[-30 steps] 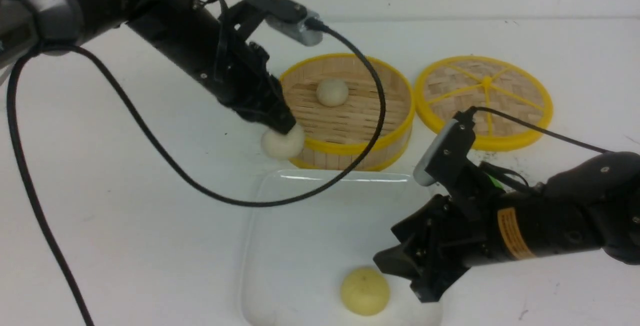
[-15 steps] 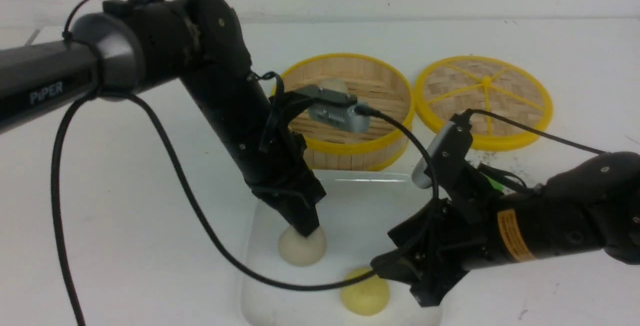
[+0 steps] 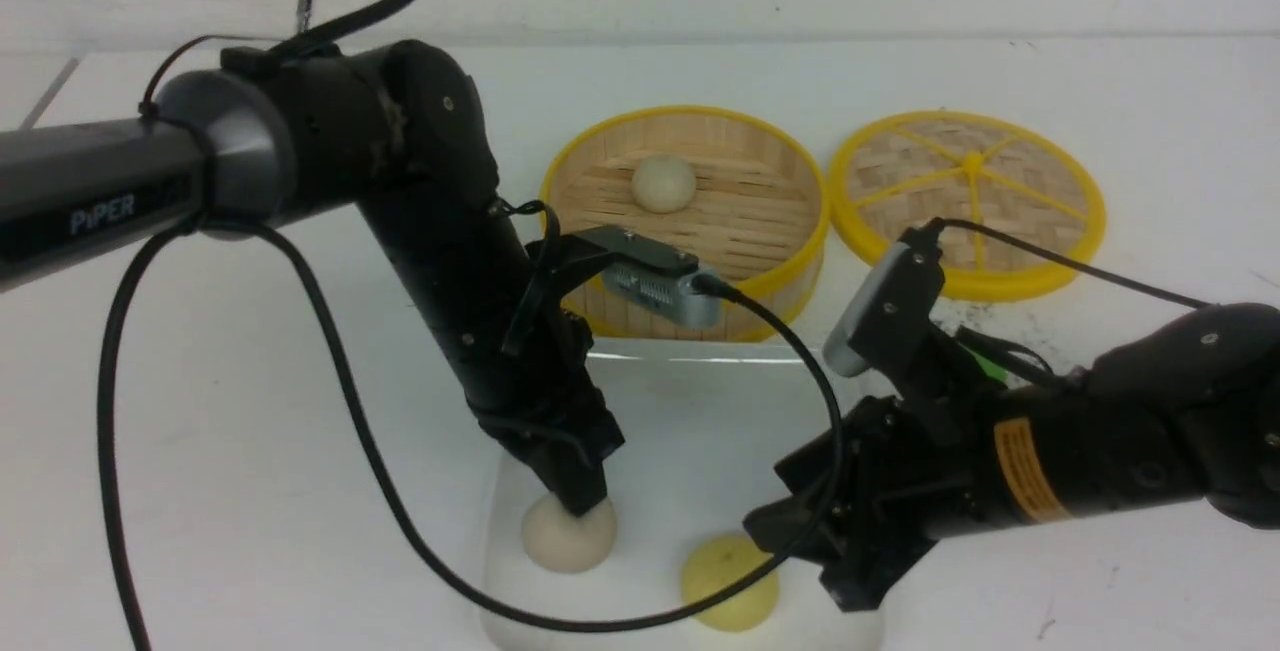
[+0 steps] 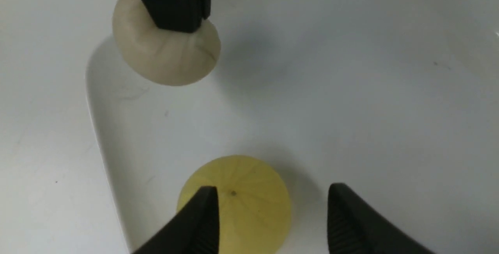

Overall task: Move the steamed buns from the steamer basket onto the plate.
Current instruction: Use the left arm to put the steamed stuffed bun into the plate, then use the left arm to grab the steamed stuffed bun that is closest to it

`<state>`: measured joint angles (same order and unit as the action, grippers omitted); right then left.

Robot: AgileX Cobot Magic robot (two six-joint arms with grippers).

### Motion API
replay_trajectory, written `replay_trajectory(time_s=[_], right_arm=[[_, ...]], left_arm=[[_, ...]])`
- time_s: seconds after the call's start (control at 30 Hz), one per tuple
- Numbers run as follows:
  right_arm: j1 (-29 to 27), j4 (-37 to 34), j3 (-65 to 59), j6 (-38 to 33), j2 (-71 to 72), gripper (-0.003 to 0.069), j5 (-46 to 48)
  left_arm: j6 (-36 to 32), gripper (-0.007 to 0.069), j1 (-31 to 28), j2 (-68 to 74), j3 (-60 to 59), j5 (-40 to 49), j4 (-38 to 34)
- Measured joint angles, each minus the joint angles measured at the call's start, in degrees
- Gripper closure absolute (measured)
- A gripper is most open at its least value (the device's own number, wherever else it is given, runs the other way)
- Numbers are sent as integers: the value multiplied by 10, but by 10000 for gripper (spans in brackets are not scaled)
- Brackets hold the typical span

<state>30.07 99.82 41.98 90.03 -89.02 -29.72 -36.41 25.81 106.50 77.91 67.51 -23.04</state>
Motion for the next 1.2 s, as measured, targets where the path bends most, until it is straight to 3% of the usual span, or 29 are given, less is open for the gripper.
replay_trajectory(time_s=[0.13,0.3,0.43,0.57,0.97,1.2], right_arm=[[0,0,0,0,0,275,49],[0,0,0,0,2,275,81],[0,0,0,0,32,275,96],[0,0,0,1,93,275,116],[0,0,-75,49,315,275,91],[0,0,-130,80,453,275,108]], left_arm=[[14,532,0,0,0,-3,21],[17,384,0,0,0,-9,30],[33,207,0,0,0,-37,31],[49,123,0,0,0,-50,27],[46,111,0,-1,113,-25,20],[12,111,0,-1,212,-58,60]])
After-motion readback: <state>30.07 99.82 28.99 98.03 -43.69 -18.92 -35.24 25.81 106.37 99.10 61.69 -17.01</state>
